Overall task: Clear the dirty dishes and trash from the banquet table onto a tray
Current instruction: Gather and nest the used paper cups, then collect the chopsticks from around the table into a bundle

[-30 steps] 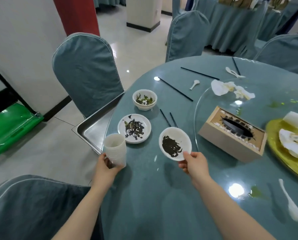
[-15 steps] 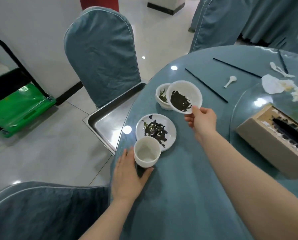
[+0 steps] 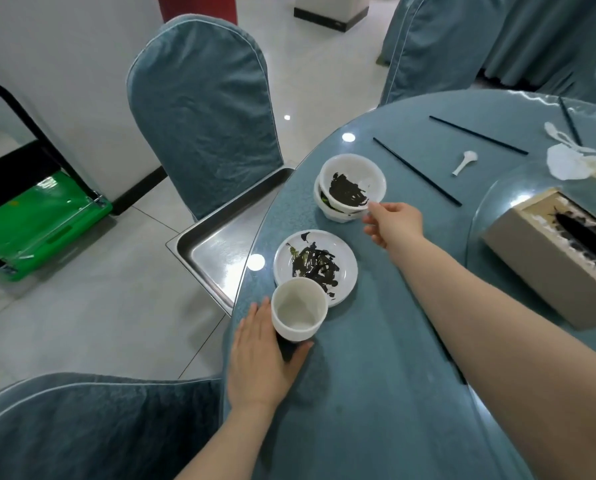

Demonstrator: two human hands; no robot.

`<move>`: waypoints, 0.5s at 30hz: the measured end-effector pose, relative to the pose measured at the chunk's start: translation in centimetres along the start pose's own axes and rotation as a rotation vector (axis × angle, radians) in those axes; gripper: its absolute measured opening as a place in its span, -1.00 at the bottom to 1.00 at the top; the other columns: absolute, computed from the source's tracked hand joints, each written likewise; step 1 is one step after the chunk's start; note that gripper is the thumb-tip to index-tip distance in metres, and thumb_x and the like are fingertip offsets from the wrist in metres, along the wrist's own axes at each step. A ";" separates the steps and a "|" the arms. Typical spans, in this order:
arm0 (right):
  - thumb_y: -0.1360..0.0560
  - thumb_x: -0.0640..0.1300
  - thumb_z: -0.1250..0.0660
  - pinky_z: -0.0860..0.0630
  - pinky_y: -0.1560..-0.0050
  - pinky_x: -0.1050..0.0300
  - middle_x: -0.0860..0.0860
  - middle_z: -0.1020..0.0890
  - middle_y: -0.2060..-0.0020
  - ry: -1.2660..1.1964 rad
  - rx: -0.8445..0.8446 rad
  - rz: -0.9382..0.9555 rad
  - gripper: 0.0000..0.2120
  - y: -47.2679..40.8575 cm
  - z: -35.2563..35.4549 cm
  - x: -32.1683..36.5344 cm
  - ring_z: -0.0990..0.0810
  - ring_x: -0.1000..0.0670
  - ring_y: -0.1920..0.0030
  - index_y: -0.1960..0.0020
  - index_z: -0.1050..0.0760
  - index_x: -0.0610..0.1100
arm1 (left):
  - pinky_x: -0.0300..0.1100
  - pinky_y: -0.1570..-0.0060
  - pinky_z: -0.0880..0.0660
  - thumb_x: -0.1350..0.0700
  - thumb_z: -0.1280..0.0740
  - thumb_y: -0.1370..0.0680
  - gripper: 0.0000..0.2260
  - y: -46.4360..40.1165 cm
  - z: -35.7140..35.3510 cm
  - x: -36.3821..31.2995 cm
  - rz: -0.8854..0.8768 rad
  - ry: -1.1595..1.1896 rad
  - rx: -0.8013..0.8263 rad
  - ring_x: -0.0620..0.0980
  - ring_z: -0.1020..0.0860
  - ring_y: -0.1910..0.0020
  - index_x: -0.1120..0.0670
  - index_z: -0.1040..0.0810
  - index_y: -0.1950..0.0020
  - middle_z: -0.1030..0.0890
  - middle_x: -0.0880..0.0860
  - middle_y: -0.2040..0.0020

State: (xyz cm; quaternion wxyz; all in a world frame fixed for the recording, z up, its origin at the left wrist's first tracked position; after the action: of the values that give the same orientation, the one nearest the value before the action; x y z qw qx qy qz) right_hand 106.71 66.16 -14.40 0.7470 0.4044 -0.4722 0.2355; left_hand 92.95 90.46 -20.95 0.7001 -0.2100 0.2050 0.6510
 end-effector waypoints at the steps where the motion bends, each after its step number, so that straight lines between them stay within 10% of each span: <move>1: -0.52 -0.09 -0.34 -0.39 0.50 0.26 0.01 -0.61 0.36 0.029 -0.001 0.003 -0.85 -0.2 -0.1 0.3 -0.50 0.09 0.49 0.20 -0.43 -0.08 | 0.08 -0.32 -0.38 -0.24 -0.44 -0.37 -0.24 -0.1 0.0 -0.1 -0.001 0.000 -0.007 0.13 -0.40 -0.39 0.20 -0.38 -0.41 -0.48 0.13 -0.36; 15: -0.47 -0.20 -0.37 -0.51 0.17 0.28 0.14 -0.65 0.35 0.312 0.000 0.167 -0.88 12.8 7.0 -13.0 -0.59 0.21 0.31 0.22 -0.55 -0.02 | 0.07 -0.34 -0.32 -0.22 -0.41 -0.40 -0.29 -0.5 -0.2 0.7 -0.002 0.036 0.023 0.14 -0.36 -0.39 0.16 -0.36 -0.40 -0.44 0.11 -0.38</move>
State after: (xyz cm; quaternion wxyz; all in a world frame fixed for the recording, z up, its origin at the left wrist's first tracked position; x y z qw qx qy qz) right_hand 87.96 67.97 -19.59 0.7891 0.3222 -0.3824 0.3568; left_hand 93.53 90.91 -21.49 0.6992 -0.2137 0.2249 0.6441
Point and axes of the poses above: each hand's wrist, its own y-axis away from the middle knuckle, its own z-axis out of the back of the hand, x = y × z, the point moved 3 cm from there along -y, towards the middle knuckle
